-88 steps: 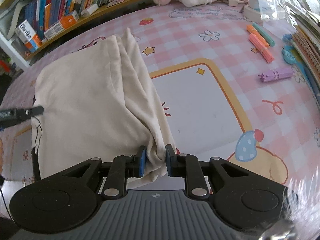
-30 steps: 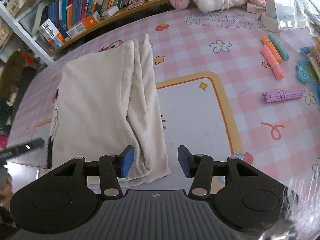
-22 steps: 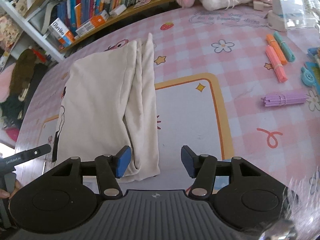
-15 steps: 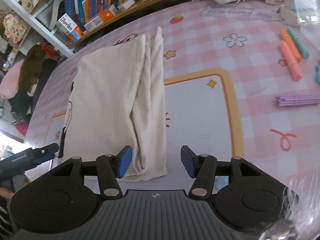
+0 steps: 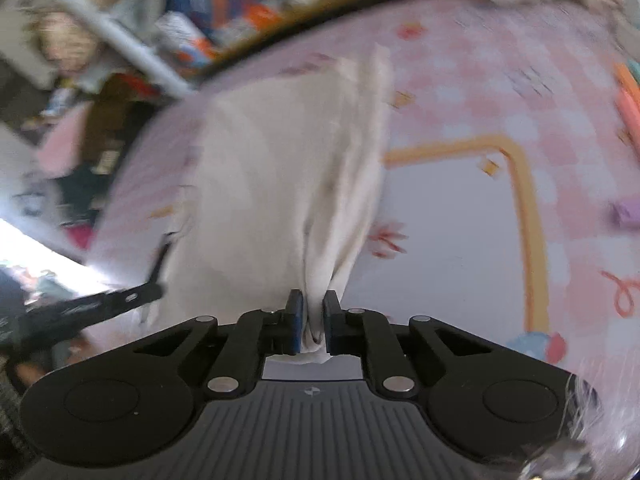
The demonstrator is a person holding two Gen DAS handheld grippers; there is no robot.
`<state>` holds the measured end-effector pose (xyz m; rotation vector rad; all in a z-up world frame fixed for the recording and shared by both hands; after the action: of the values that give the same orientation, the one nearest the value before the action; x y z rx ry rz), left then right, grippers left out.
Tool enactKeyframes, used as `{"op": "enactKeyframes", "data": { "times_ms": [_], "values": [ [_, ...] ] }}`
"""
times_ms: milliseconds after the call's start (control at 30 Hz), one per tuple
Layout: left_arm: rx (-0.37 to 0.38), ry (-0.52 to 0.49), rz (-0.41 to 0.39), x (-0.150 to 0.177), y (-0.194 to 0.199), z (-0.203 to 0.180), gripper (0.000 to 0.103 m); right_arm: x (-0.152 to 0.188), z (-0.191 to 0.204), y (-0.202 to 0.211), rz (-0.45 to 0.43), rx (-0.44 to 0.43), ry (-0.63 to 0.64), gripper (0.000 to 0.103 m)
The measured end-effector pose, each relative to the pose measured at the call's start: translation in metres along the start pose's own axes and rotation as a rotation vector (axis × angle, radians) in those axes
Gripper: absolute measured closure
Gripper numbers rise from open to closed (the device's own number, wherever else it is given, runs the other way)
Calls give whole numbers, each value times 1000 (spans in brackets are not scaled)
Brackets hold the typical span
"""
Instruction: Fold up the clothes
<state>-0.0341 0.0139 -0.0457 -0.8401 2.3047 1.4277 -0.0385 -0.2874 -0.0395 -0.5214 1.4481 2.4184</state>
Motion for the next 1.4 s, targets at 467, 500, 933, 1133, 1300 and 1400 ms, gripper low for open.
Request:
{"op": "enactKeyframes", "data": {
  "times_ms": [467, 500, 933, 1133, 1300, 1400],
  "values": [
    [-87, -109, 19, 6, 13, 9, 86, 17, -22, -12, 98, 51, -93, 70],
    [-78, -122, 5, 5, 17, 5, 86, 18, -23, -12, 101, 52, -96, 70],
    [-66, -493, -30, 36, 21, -54, 51, 20, -4, -26, 105, 99, 32, 83],
    [-137, -657, -105, 48, 22, -73, 10, 5, 14, -9, 50, 23, 20, 89],
    [-127, -760, -100, 62, 16, -86, 10, -23, 36, 14, -32, -67, -24, 91],
    [-142, -825, -98, 70, 8, -91, 10, -36, 46, 23, -63, -104, -45, 91]
  ]
}}
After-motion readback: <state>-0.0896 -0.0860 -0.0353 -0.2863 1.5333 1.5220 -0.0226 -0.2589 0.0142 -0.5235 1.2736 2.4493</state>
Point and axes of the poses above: each gripper's, at about its wrist camera, not at the fingertips, and y roughly against the way its jaws point, z to its left, x to its underside, the point moved 9 cm from there along -y, roughly the way its jaws point, and after that the axes turned 9 degrees about x, right-handed, at the moved point
